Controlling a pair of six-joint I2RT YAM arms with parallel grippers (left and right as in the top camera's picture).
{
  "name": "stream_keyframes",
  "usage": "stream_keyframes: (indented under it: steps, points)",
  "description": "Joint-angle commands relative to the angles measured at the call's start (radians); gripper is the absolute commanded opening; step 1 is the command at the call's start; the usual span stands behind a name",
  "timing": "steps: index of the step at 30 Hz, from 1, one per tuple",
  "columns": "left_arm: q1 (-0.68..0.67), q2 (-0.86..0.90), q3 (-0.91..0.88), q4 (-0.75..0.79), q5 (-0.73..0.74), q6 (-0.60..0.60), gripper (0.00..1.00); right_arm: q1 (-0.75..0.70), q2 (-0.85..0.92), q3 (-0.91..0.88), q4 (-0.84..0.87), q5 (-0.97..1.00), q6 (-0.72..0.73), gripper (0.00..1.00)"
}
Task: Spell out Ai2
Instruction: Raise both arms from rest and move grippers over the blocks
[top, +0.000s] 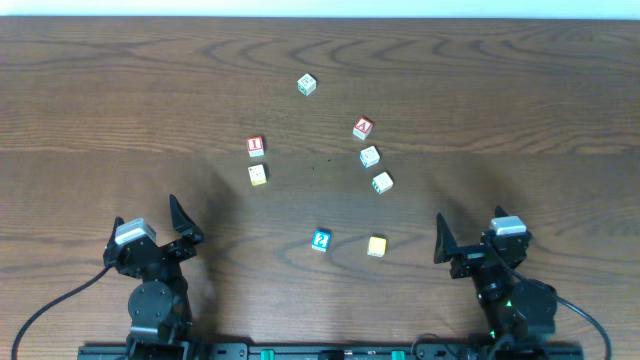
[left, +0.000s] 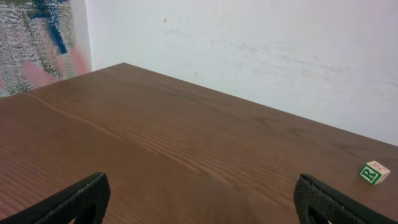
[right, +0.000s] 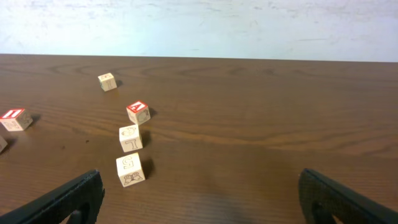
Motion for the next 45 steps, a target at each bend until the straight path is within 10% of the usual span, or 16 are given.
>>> stream_keyframes:
  steps: [1, 45]
  points:
    - [0.002, -0.008, -0.017, -0.045, -0.026, -0.008, 0.96, 0.009, -0.006, -0.015, -0.005, 0.010, -0.008, 0.99]
    - [0.002, -0.008, 0.028, 0.118, 0.079, 0.003, 0.95, 0.008, -0.006, 0.027, 0.106, 0.052, 0.076, 0.99]
